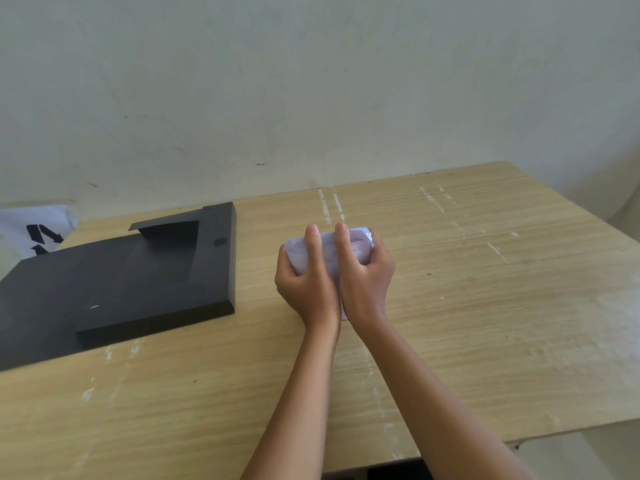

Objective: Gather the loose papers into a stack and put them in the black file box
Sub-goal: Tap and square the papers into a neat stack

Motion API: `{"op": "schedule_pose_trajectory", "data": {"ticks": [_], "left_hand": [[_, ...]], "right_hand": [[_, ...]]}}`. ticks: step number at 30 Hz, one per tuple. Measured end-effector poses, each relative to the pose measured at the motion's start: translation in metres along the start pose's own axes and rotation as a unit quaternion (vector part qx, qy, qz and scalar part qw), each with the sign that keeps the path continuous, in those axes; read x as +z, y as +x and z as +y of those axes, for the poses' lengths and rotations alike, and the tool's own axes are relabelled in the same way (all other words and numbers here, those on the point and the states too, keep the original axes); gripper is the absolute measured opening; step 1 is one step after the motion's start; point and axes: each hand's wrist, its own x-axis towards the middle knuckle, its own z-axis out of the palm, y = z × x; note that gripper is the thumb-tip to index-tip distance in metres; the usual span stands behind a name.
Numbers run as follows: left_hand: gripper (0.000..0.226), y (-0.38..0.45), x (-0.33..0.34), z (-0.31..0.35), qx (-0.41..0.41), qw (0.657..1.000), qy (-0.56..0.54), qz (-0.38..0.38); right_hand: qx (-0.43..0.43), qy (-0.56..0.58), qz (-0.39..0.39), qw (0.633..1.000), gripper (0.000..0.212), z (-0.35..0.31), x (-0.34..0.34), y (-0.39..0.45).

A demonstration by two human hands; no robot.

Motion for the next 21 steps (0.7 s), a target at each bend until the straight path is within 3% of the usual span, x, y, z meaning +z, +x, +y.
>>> {"op": "schedule_pose_trajectory", "data": {"ticks": [8, 15, 18, 21], "left_hand": [[0.053, 0.000, 0.002, -0.001, 0.014, 1.000, -0.007, 0.027], [0.047, 0.008, 0.000, 0.002, 0.028, 0.998, 0.006, 0.053], [0.046, 0.006, -0.005, 0.001, 0.039, 0.999, 0.013, 0.012], [0.032, 0.006, -0.014, 0.001, 0.020, 0.995, 0.018, -0.099]], "right_hand": [[-0.045, -0.013, 0.034, 0.998, 0.044, 0.005, 0.001, -0.004], [-0.077, -0.056, -0.080, 0.992, 0.027, 0.008, -0.013, -0.003], [-0.070, -0.069, -0.082, 0.992, 0.027, 0.010, -0.015, -0.003], [-0.067, -0.079, -0.076, 0.992, 0.025, 0.005, -0.016, 0.001]]}}
